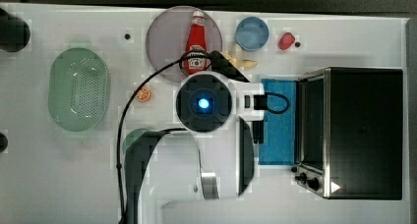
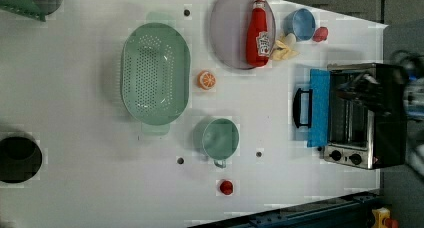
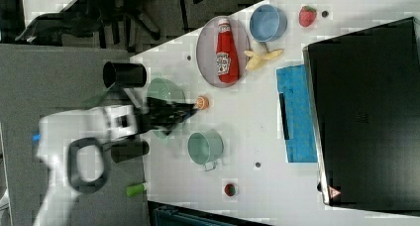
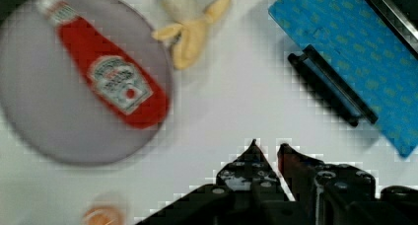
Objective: Flap open oven.
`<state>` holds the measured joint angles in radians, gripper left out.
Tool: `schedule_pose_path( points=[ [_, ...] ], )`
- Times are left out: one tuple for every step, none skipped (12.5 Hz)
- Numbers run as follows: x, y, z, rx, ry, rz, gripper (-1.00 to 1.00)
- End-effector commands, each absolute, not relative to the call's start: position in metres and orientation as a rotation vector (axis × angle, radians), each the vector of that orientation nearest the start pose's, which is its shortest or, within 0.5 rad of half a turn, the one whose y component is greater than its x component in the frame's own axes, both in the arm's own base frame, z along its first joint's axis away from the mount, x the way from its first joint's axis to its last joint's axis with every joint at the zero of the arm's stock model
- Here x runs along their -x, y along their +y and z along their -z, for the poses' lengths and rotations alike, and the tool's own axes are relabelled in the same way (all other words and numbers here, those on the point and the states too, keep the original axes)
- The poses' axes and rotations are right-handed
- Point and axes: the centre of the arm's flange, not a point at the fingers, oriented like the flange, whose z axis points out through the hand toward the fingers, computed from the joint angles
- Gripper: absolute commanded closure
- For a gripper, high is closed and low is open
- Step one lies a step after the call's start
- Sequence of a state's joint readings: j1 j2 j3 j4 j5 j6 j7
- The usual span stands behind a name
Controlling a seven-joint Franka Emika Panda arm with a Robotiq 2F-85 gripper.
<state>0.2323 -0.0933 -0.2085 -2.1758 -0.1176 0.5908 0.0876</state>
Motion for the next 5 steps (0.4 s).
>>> schedule_pose_path(
  points=[
    [-0.515,-0.008,-0.468,2.830,1.369,0.054,0.65],
    [-0.510,-0.010,-0.489,2.820,1.378,0.046,0.65],
    [-0.507,-0.012,-0.509,2.817,1.382,0.038,0.65],
    [-0.507,-0.014,-0.529,2.811,1.387,0.042,0.65],
    [-0.506,-0.018,-0.547,2.807,1.399,0.035,0.65]
  ],
)
